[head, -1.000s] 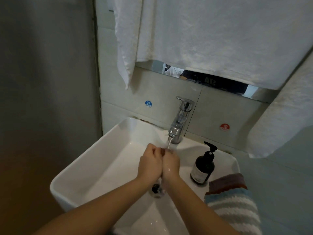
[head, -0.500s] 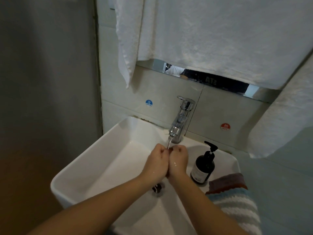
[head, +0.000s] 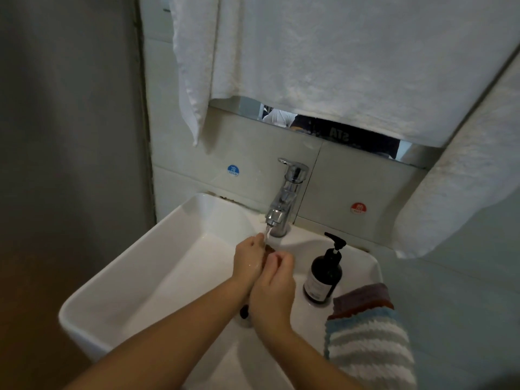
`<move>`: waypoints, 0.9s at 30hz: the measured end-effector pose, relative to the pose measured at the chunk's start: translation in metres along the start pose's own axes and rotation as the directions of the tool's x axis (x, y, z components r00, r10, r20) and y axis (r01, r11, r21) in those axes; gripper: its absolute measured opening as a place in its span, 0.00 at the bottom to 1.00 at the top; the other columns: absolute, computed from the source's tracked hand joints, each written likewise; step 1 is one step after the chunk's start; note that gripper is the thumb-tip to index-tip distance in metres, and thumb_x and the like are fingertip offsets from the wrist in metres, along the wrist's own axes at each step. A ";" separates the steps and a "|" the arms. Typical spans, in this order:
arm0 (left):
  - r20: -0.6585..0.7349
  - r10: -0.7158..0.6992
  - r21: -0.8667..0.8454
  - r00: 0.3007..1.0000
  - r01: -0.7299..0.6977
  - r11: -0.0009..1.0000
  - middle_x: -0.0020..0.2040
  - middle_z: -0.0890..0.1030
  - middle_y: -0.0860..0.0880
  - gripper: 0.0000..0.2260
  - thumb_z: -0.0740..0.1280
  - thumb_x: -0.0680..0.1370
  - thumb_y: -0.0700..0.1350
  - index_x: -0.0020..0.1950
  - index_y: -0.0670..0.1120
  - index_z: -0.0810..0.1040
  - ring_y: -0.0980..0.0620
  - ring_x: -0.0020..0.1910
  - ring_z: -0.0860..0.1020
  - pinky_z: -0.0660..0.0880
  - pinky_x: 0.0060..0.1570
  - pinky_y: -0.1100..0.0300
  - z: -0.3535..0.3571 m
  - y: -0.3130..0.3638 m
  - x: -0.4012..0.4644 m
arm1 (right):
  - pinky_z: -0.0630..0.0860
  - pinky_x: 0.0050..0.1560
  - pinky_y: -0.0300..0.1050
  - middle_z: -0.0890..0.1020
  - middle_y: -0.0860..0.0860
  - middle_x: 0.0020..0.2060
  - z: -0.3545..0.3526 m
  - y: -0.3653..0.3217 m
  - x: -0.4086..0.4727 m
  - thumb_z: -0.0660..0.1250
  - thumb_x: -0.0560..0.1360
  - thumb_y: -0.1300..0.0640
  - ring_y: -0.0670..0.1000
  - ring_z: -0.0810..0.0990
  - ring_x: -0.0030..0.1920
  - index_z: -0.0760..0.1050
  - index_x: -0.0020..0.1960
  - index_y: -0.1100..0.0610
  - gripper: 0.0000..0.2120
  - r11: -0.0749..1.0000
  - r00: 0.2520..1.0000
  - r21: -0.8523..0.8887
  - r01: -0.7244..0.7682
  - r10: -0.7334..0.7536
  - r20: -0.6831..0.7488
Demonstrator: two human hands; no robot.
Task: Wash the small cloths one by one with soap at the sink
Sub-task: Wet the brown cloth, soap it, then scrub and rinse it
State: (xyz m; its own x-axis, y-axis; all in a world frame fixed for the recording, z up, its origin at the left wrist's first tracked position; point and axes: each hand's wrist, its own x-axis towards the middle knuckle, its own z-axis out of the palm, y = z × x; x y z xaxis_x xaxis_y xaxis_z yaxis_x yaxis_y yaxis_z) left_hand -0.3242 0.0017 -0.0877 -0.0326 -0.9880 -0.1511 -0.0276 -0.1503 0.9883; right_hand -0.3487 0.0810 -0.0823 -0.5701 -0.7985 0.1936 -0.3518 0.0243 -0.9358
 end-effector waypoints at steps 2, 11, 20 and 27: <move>0.069 -0.032 -0.062 0.997 0.036 0.997 0.39 0.81 0.43 0.13 0.61 0.82 0.46 0.43 0.41 0.78 0.46 0.40 0.78 0.76 0.45 0.51 0.005 0.004 -0.007 | 0.77 0.46 0.53 0.78 0.49 0.40 0.002 -0.003 0.030 0.52 0.84 0.53 0.52 0.79 0.43 0.67 0.48 0.50 0.08 0.972 0.969 0.103 -0.213 0.224 -0.106; -0.055 0.031 0.100 0.998 -0.025 0.995 0.33 0.74 0.47 0.16 0.59 0.83 0.44 0.36 0.41 0.72 0.53 0.32 0.72 0.72 0.34 0.65 -0.016 0.007 0.003 | 0.73 0.42 0.46 0.78 0.47 0.39 0.005 -0.016 -0.012 0.52 0.84 0.52 0.49 0.78 0.41 0.68 0.46 0.50 0.10 0.999 0.995 -0.037 -0.022 0.025 0.101; -0.106 0.032 0.024 0.994 -0.029 0.999 0.35 0.76 0.41 0.15 0.59 0.82 0.44 0.36 0.41 0.71 0.45 0.38 0.73 0.70 0.37 0.56 -0.020 0.012 0.001 | 0.77 0.43 0.49 0.80 0.51 0.39 0.010 -0.005 0.003 0.54 0.83 0.51 0.52 0.79 0.41 0.70 0.48 0.52 0.10 0.990 0.979 -0.047 -0.136 0.142 0.148; 0.136 -0.049 -0.029 0.989 0.053 0.998 0.37 0.81 0.44 0.15 0.59 0.83 0.48 0.43 0.42 0.79 0.47 0.37 0.80 0.77 0.36 0.56 -0.006 0.010 -0.009 | 0.76 0.41 0.49 0.79 0.49 0.38 0.010 0.014 0.048 0.53 0.83 0.50 0.53 0.79 0.40 0.71 0.48 0.53 0.11 0.986 0.985 -0.047 -0.162 0.159 -0.066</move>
State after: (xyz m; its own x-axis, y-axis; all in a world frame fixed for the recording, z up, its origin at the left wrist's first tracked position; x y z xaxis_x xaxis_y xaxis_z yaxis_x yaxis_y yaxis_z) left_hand -0.3186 0.0086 -0.0762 -0.1667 -0.9653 -0.2011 -0.0001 -0.2039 0.9790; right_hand -0.3740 0.0373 -0.0892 -0.6661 -0.7433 0.0614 -0.2894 0.1816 -0.9398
